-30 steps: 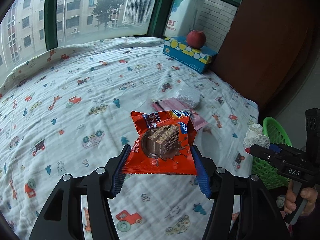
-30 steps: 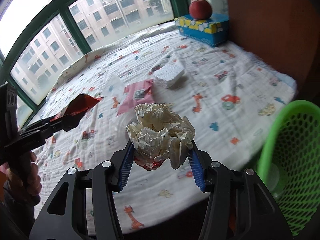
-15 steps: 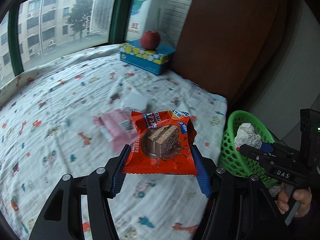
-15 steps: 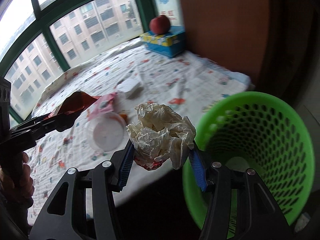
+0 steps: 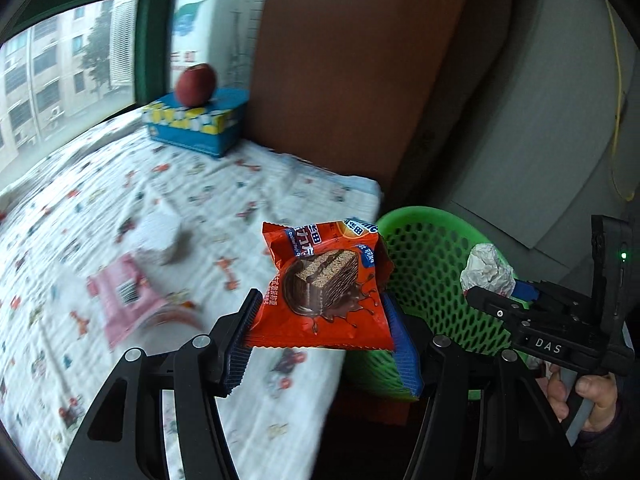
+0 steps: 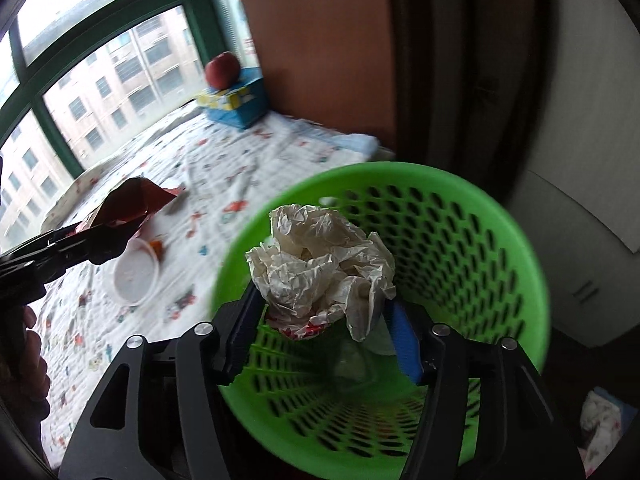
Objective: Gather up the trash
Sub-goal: 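Carry both items to the green basket and open the right tool to drop the tissue, then open the left tool to drop the orange wrapper into the basket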
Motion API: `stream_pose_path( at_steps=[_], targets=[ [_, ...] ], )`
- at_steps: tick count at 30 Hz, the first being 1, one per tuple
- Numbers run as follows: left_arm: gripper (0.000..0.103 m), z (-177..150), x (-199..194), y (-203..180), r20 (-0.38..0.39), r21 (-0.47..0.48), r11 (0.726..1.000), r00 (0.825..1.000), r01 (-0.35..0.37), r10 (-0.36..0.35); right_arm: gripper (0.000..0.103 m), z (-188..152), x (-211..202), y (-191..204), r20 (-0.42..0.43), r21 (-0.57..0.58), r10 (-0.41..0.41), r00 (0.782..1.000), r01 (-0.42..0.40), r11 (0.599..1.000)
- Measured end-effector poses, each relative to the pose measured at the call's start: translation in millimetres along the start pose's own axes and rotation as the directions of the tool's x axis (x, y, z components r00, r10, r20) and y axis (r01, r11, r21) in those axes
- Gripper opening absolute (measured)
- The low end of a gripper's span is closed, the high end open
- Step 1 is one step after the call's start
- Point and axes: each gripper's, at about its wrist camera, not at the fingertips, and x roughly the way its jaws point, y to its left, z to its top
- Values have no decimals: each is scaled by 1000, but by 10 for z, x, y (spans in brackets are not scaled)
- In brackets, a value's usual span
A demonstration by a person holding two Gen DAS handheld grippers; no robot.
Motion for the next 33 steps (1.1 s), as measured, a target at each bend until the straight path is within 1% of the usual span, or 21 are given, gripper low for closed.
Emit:
stream_pose_path(
  at_steps=[3, 13, 15, 16, 22, 24, 25, 26, 28, 31, 33],
  targets=[
    [58, 48, 91, -161, -12, 24, 1000, 1000, 18, -18, 72, -15, -63, -165, 12, 25, -22, 1000, 22, 999],
    [58, 97, 352, -623, -57, 106, 993, 997, 58, -53, 74, -80, -257, -489, 43, 71, -59, 997, 56, 996],
    [58, 79, 393, -682, -68, 110, 992, 996, 66, -59, 75, -83, -279, -524, 46, 75, -61, 997, 58, 996],
    [58, 74, 415, -706, -74, 112, 991, 995, 69, -61, 78, -93, -303, -547, 51, 79, -66, 997, 62, 995],
    [58, 36, 519, -843, -94, 124, 988, 992, 95, -83, 79, -122, -366, -591, 67, 98, -64, 996, 57, 994],
    [61, 28, 538, -868, -100, 123, 987, 991, 100, -88, 79, -138, -383, -589, 69, 99, -64, 996, 57, 993],
    [69, 22, 539, -876, -99, 121, 988, 991, 98, -86, 79, -134, -386, -589, 71, 99, -65, 995, 57, 993],
    [73, 20, 538, -879, -96, 119, 988, 992, 94, -82, 79, -138, -391, -593, 72, 100, -64, 995, 57, 993],
    [74, 18, 532, -879, -91, 117, 988, 992, 101, -91, 81, -146, -411, -595, 77, 101, -63, 995, 55, 993],
    [79, 12, 496, -851, -85, 107, 990, 993, 95, -86, 82, -146, -427, -570, 82, 101, -57, 995, 48, 994],
    [79, 6, 463, -814, -80, 101, 991, 994, 83, -75, 82, -147, -444, -534, 87, 96, -50, 995, 42, 995]
  ],
)
